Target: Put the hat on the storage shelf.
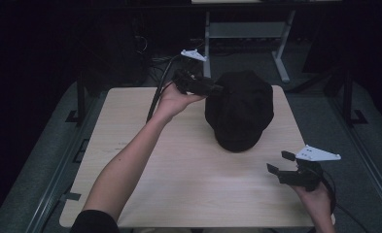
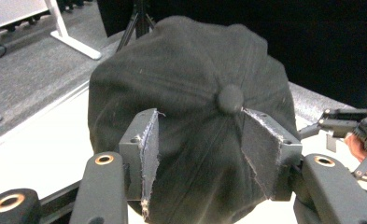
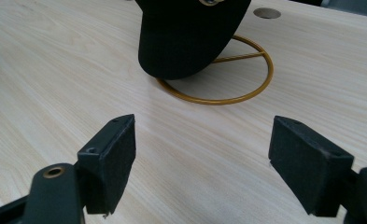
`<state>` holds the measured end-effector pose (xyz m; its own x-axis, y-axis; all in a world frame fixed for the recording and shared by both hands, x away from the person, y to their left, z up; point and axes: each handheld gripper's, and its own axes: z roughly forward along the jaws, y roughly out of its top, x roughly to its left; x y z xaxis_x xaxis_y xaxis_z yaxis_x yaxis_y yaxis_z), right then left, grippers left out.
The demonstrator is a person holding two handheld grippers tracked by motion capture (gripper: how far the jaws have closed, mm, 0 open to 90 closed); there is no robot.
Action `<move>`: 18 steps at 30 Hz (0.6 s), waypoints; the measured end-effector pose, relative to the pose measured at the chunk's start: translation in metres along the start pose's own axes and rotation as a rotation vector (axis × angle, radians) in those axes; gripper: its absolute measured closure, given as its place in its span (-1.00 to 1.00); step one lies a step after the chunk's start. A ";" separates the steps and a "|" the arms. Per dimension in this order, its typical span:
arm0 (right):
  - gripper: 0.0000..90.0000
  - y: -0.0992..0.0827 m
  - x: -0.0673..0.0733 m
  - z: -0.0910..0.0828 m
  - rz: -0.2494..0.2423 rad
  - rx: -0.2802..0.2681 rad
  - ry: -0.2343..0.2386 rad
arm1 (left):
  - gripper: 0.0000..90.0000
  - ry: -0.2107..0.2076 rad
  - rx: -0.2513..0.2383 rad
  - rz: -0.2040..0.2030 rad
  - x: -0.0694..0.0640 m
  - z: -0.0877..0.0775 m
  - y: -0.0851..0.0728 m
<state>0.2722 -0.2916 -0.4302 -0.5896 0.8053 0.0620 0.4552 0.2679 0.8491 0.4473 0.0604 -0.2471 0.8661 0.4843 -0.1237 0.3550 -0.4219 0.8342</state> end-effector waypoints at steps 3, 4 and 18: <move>-0.50 0.000 0.001 -0.001 0.001 -0.004 -0.005 | 0.02 0.005 -0.003 -0.002 0.000 -0.004 -0.007; -0.50 0.000 0.002 -0.001 0.003 -0.003 -0.006 | 0.02 0.004 0.000 -0.004 0.001 -0.006 -0.009; -0.50 0.000 0.008 0.001 -0.010 0.003 -0.016 | 0.00 0.025 0.016 -0.012 0.003 -0.021 -0.036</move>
<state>0.2679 -0.2849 -0.4302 -0.5835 0.8109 0.0449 0.4509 0.2775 0.8483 0.4300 0.0934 -0.2661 0.8525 0.5088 -0.1198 0.3713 -0.4280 0.8240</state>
